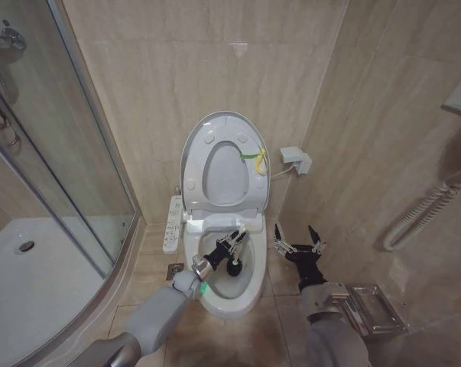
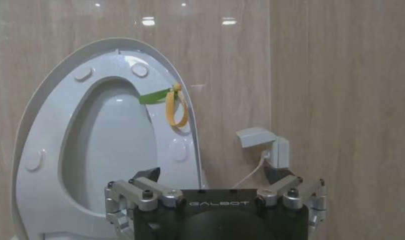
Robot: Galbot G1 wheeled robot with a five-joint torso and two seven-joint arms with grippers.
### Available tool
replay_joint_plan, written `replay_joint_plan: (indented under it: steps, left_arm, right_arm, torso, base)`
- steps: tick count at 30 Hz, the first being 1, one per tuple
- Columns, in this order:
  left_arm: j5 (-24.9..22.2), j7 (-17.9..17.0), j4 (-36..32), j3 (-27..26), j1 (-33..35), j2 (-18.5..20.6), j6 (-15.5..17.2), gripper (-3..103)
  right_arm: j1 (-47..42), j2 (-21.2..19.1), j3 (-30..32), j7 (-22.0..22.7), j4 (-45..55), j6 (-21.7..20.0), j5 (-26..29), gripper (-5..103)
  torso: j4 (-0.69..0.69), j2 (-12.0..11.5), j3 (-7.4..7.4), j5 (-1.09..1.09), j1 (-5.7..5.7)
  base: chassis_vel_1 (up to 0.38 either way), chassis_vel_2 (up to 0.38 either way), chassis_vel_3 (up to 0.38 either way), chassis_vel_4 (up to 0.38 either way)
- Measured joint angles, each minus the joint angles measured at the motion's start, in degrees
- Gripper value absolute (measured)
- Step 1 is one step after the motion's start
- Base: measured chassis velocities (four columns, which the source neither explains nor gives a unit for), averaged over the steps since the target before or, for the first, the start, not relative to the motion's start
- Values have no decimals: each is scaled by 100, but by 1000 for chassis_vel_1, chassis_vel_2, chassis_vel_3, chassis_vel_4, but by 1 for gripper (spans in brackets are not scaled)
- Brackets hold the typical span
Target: Open the toilet lid, clean the toilet bowl with a toilet brush, close the toilet lid, and flush.
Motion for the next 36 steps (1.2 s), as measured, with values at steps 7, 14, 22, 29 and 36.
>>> replay_joint_plan:
  steps: [7,14,22,29,36]
  left_arm:
    - [5,-6,-27,29,-31,-14,13,19]
    - [7,-6,19,86,-91,-30,16,19]
    - [4,-12,25,149,-101,-99,15,19]
    - [109,-96,46,258,-34,-346,20,19]
    - [114,-160,80,314,34,-571,40,19]
  right_arm:
    - [0,0,0,0,0,0,0,100]
    - [-1,0,0,0,0,0,0,100]
    - [2,0,0,0,0,0,0,100]
    - [0,0,0,0,0,0,0,100]
    - [0,0,0,0,0,0,0,100]
  torso:
    - [-2,0,0,0,2]
    - [0,1,-1,0,-3]
    - [0,0,1,0,3]
    - [-2,1,0,1,-1]
    - [-2,1,-1,1,-2]
  base:
    - [-38,41,41,-42]
    - [0,0,0,0]
    - [-83,66,82,-74]
    - [-16,19,15,-18]
    - [0,0,0,0]
